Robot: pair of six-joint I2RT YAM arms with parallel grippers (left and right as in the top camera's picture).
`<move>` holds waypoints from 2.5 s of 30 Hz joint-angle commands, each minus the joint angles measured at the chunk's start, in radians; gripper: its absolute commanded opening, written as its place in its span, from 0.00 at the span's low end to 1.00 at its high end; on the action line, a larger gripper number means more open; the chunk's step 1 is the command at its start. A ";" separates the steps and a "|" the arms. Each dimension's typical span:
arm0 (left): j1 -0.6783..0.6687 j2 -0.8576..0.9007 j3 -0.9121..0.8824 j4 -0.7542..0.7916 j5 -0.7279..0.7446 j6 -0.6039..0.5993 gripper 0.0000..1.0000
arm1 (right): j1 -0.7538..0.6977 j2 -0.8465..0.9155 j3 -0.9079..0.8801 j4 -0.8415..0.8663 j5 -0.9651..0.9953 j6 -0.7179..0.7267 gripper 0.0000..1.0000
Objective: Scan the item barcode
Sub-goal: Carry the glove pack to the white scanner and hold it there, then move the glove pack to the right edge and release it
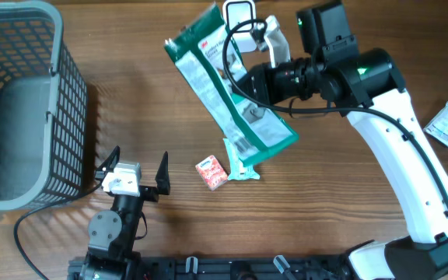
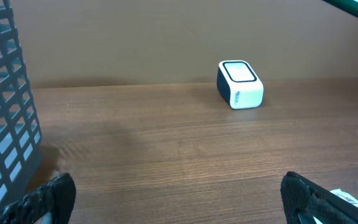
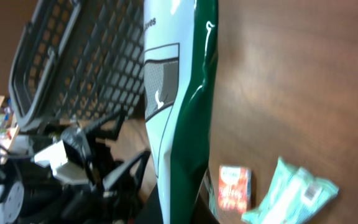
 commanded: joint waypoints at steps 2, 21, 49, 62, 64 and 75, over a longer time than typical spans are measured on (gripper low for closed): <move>-0.003 0.000 -0.004 0.003 -0.006 -0.006 1.00 | 0.004 -0.008 0.012 0.197 0.030 -0.089 0.05; -0.003 0.002 -0.004 0.003 -0.006 -0.006 1.00 | 0.084 0.612 0.012 1.402 1.107 -0.674 0.05; -0.003 0.002 -0.004 0.003 -0.006 -0.006 1.00 | 0.132 0.674 0.088 1.958 2.107 -1.328 0.04; -0.003 0.002 -0.004 0.003 -0.006 -0.006 1.00 | -0.621 0.672 -0.436 1.977 2.198 -1.189 0.04; -0.003 0.002 -0.004 0.003 -0.006 -0.006 1.00 | -0.679 0.672 -0.480 1.977 2.198 -1.134 0.15; -0.003 0.002 -0.004 0.003 -0.006 -0.006 1.00 | -0.327 0.486 -0.317 2.421 2.198 -1.443 1.00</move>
